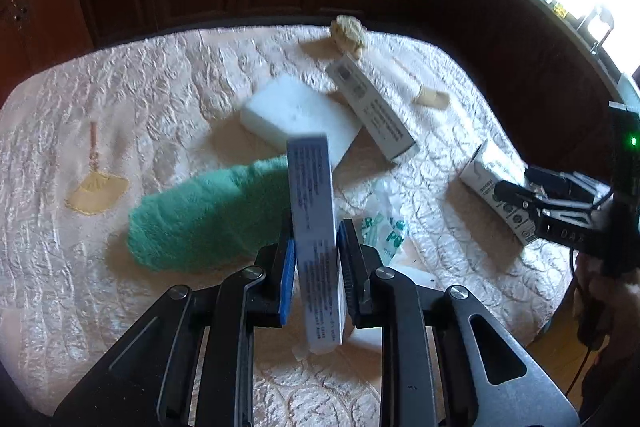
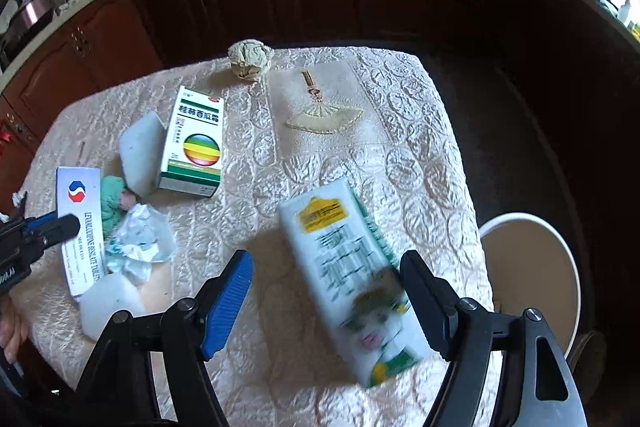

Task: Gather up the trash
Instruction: 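Lift the white box with left tool while right tool lifts the milk carton, then carry the white box and milk carton over the white bucket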

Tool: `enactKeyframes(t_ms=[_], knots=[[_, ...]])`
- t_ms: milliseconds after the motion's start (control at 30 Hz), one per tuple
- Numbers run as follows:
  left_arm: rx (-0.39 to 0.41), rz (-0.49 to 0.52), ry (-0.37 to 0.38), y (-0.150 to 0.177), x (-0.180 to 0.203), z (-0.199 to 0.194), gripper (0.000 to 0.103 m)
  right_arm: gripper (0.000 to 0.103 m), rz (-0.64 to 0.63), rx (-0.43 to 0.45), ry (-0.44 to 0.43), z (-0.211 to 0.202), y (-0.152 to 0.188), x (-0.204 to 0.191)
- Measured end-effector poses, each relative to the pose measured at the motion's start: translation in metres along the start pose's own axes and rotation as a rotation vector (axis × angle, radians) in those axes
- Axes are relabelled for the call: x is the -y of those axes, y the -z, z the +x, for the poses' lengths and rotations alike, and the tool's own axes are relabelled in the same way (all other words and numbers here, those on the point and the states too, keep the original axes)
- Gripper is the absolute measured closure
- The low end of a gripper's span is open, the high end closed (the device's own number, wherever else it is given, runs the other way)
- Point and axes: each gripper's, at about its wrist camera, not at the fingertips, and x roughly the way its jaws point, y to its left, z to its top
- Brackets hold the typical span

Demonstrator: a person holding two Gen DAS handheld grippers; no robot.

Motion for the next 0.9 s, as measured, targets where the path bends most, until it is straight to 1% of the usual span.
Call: enactKeyframes(t_ms=[100, 167, 200, 233, 267, 367, 400, 500, 667, 900], knots=[[-0.01, -0.007, 0.005, 0.003, 0.001, 0.006, 0.084, 0.029, -0.031, -0.02, 0.008, 0.009, -0.006, -0.001], [-0.015, -0.014, 0.01, 0.005, 0.001, 0.008, 0.084, 0.03, -0.029, -0.049, 0.001, 0.018, -0.006, 0.0], [-0.02, -0.013, 0.011, 0.006, 0.001, 0.009, 0.085, 0.037, -0.019, -0.055, 0.0, 0.021, -0.005, 0.002], [-0.021, -0.011, 0.013, 0.006, 0.001, 0.009, 0.086, 0.041, -0.006, -0.054, -0.005, 0.023, -0.003, 0.003], [-0.019, -0.006, 0.014, 0.007, 0.002, 0.007, 0.086, 0.041, 0.008, -0.048, -0.017, 0.022, -0.001, 0.005], [0.005, 0.003, 0.021, 0.006, 0.003, -0.006, 0.087, 0.042, 0.047, -0.023, -0.048, 0.01, 0.005, 0.008], [0.024, 0.006, 0.025, 0.006, 0.004, -0.014, 0.087, 0.044, 0.057, -0.014, -0.056, 0.005, 0.005, 0.007], [0.063, 0.013, 0.036, 0.002, 0.008, -0.034, 0.087, 0.046, 0.103, 0.042, -0.099, -0.018, 0.012, 0.01], [0.111, 0.047, 0.057, -0.003, 0.027, -0.058, 0.087, 0.047, 0.146, 0.133, -0.15, -0.057, 0.021, 0.008], [0.137, 0.112, 0.087, -0.007, 0.063, -0.072, 0.087, 0.048, 0.187, 0.221, -0.182, -0.097, 0.029, 0.009]])
